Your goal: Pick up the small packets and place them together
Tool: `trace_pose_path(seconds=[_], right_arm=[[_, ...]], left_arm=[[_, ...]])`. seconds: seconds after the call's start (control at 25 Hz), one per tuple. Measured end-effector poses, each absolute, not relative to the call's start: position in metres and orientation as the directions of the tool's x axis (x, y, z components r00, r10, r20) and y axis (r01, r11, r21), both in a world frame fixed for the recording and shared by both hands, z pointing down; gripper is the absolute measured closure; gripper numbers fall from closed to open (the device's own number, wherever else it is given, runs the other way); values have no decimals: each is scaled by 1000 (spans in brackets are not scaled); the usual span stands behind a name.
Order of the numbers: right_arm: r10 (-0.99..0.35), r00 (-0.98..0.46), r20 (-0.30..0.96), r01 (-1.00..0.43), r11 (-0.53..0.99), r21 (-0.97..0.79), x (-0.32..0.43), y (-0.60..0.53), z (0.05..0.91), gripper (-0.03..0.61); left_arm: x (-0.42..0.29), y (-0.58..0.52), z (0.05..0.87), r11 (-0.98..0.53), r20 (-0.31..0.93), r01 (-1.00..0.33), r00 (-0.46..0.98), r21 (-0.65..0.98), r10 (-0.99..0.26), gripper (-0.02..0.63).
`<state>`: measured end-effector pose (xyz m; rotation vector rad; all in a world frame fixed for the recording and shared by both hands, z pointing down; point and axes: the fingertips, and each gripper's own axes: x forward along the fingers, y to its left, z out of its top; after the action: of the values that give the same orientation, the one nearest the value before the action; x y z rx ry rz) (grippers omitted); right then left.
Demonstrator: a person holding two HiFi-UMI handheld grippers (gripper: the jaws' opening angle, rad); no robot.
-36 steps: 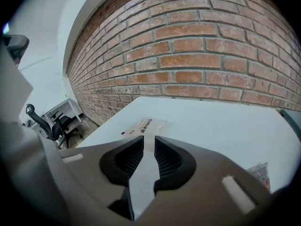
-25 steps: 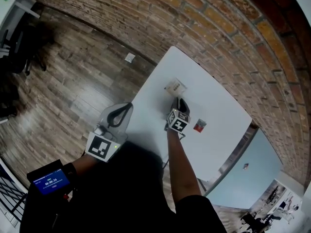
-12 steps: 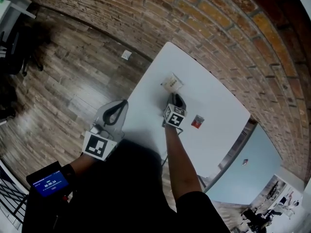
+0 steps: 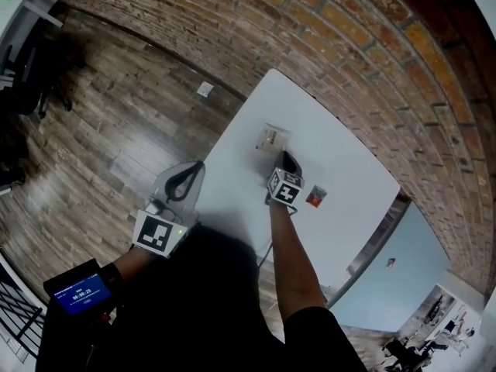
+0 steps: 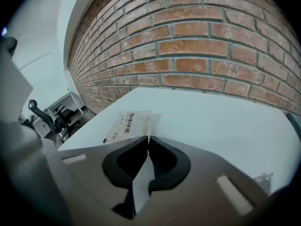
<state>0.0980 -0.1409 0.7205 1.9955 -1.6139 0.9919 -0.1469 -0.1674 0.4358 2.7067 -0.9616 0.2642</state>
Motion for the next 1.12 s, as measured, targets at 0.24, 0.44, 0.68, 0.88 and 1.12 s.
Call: trace_pose_path(seconds=[0.24, 0.44, 0.68, 0.88, 1.12], right_arm=[[-711, 110, 694, -960, -257, -112, 107, -132, 704, 571], [-753, 82, 653, -983, -170, -73, 107, -125, 677, 574], [-743, 44, 668, -999, -31, 31, 114, -99, 659, 574], [-749, 22, 662, -998, 22, 57, 118, -79, 639, 575], [-726, -21, 687, -991, 107, 83, 122, -52, 625, 574]], left_arm=[[-144, -158, 434, -752, 245, -634, 770, 181, -590, 614], [-143, -149, 431, -764, 238, -627, 774, 152, -587, 614], [-112, -137, 420, -795, 185, -589, 805, 147, -563, 614], [-104, -128, 410, -778, 145, -607, 795, 162, -589, 614], [-87, -110, 402, -791, 94, -584, 811, 182, -577, 614]])
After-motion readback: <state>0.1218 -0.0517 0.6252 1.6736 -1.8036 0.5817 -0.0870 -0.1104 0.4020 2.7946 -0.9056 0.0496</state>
